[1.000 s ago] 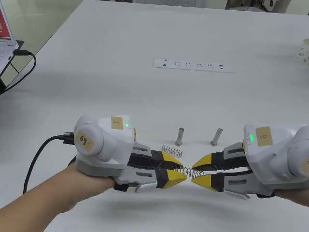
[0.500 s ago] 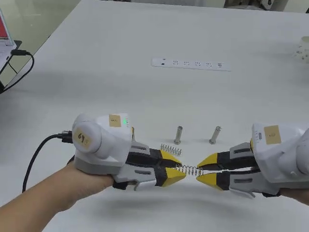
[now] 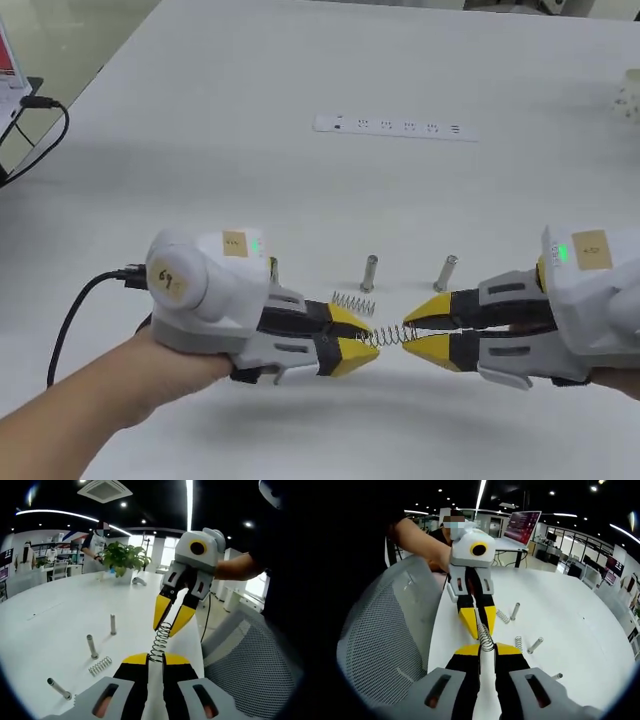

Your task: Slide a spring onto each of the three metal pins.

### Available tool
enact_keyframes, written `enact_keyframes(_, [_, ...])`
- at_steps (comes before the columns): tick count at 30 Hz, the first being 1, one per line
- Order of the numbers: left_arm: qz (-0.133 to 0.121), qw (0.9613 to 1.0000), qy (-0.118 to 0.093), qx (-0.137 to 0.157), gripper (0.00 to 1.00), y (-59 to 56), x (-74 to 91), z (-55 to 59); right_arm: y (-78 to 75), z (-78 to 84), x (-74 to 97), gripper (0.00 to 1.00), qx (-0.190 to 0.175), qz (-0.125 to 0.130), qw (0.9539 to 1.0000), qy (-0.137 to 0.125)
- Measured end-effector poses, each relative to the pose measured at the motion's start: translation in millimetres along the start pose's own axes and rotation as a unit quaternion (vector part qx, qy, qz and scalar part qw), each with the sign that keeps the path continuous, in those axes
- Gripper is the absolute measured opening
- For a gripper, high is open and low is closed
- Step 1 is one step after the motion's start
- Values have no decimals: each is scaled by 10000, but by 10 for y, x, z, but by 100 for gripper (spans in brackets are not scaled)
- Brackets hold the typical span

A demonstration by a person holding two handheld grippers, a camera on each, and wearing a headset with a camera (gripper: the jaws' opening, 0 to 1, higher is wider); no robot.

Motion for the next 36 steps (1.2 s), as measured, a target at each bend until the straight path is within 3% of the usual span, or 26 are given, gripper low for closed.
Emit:
enact_keyframes(19, [47,10000,-77,8,2,-10,6,11,32,-104,2,7,31,-69,9998,-206])
enact_keyframes(36, [102,9999,115,-18,2,-22,-45,61,127,-214,-82,8,-299,-122,9983,-487])
Point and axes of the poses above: the centre of the closed fingertips' face, and the gripper's own axes: x roughly backward along the fingers, y roughly to its left, z roughly out of its underside, the point moved 6 cm from there along x, roughly backward along the fingers, and after that the axes turned 15 degrees about z, right-handed, at the moved point
